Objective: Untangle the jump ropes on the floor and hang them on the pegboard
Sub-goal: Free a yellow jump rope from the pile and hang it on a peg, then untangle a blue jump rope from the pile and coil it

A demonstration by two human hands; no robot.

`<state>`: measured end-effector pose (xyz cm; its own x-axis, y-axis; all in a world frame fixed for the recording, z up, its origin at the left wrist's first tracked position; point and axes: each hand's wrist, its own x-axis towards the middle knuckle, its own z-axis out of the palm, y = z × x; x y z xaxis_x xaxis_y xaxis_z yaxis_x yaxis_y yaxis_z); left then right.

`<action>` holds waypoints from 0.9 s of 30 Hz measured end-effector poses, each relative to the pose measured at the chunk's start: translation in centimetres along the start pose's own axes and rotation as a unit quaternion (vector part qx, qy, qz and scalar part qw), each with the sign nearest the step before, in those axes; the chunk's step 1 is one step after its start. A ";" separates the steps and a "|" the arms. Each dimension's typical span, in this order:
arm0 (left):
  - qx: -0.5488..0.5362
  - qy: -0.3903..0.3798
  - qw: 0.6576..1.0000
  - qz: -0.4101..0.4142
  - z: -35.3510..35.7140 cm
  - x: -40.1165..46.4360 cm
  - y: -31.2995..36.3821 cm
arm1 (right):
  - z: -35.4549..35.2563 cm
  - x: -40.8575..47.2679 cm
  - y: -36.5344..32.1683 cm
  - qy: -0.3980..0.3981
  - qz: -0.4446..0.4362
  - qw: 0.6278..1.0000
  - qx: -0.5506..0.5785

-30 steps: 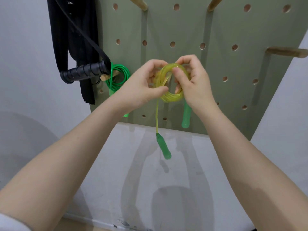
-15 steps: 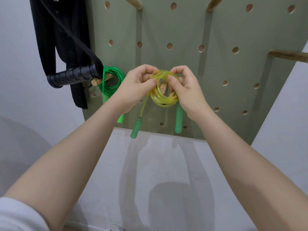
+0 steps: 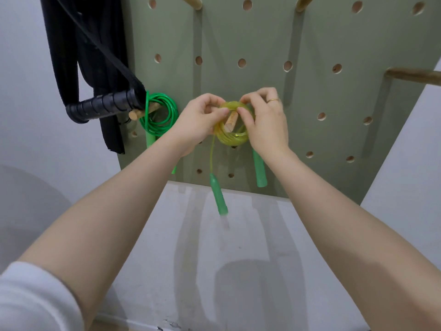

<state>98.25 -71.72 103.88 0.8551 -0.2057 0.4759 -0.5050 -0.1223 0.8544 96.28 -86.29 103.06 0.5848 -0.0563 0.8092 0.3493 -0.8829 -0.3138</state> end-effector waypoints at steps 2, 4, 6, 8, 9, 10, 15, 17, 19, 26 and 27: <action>0.103 0.045 0.993 0.033 0.3 1.4 -0.5 | 0.3 0.8 1.1 0.019 -0.015 0.997 -0.072; 0.189 0.061 0.978 0.059 0.5 2.2 -0.7 | 0.4 1.1 2.1 0.031 -0.023 0.993 -0.110; 0.259 0.080 0.958 0.091 0.5 2.7 -0.7 | 0.3 1.3 2.8 0.053 -0.014 0.991 -0.121; 0.302 0.132 0.938 0.109 0.9 2.9 -0.9 | 0.7 1.1 3.0 0.051 -0.005 0.990 -0.131; 0.295 0.151 0.938 0.103 1.3 2.9 -0.8 | 1.1 0.9 2.9 0.052 -0.009 0.988 -0.145; 0.276 0.154 0.944 0.096 1.7 2.7 -0.9 | 1.6 0.6 2.6 0.046 -0.016 0.984 -0.169; 0.285 0.083 0.947 0.126 1.5 0.9 -1.6 | 2.4 -1.3 1.0 -0.106 -0.011 0.972 -0.207; 0.309 0.063 0.938 0.142 0.5 -0.1 -1.9 | 1.1 -2.1 0.1 -0.090 0.002 0.989 -0.117; 0.291 0.088 0.942 0.141 -0.3 -1.3 -1.8 | 0.0 -3.5 -0.7 -0.032 -0.003 0.998 -0.050; 0.293 0.041 0.950 0.098 -4.1 -8.2 -2.8 | 0.8 -13.0 -3.0 0.004 -0.005 0.994 0.111; 0.298 0.020 0.953 0.060 -5.0 -10.0 -3.5 | 1.4 -14.4 -3.8 -0.076 0.006 0.991 0.106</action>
<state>92.04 -64.37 97.11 0.7851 -0.2173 0.5800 -0.5659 -0.6321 0.5293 87.56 -81.45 91.88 0.6879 0.0189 0.7255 0.4777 -0.7645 -0.4329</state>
